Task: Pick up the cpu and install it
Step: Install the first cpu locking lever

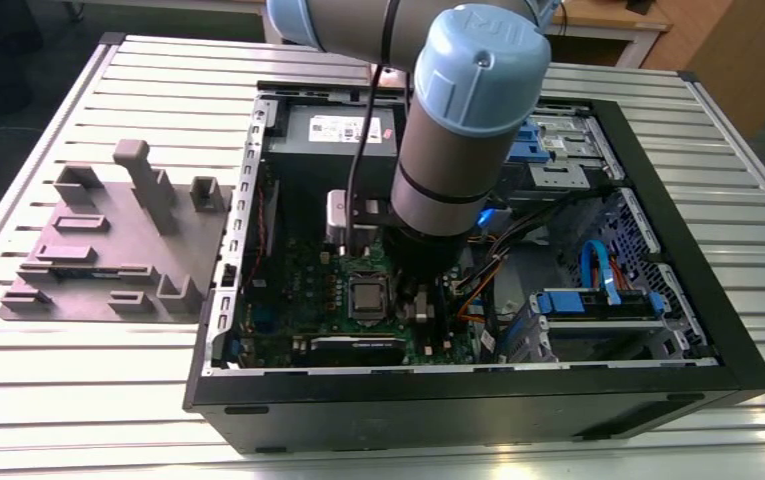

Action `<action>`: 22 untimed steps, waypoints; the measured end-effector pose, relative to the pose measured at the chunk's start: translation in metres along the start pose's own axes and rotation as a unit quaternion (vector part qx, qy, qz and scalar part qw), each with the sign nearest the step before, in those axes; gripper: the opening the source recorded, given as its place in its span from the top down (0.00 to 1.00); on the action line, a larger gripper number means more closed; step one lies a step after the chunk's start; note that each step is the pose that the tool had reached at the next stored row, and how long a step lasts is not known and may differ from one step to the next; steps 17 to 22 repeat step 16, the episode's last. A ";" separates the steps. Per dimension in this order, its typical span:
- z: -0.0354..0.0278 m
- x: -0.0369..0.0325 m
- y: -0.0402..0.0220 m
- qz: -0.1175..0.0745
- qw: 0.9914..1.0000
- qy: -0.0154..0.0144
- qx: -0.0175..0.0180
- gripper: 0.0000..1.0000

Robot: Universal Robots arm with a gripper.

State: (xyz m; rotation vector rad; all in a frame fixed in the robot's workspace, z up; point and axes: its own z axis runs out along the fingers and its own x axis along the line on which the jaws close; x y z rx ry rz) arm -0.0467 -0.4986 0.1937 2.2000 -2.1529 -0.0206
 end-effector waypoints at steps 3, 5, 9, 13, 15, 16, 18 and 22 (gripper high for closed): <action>-0.0054 0.0003 0.0003 0.000 1.000 0.000 0.000 0.90; -0.0091 0.0004 0.0005 0.000 1.000 -0.001 0.000 0.90; -0.0151 0.0006 0.0008 0.000 1.000 -0.001 0.000 0.90; -0.0156 0.0006 0.0009 0.000 1.000 -0.002 0.000 0.90; -0.0156 0.0006 0.0009 0.000 1.000 -0.002 0.000 0.90; -0.0156 0.0006 0.0009 0.000 1.000 -0.002 0.000 0.90; -0.0156 0.0006 0.0009 0.000 1.000 -0.002 0.000 0.90; -0.0156 0.0006 0.0009 0.000 1.000 -0.002 0.000 0.90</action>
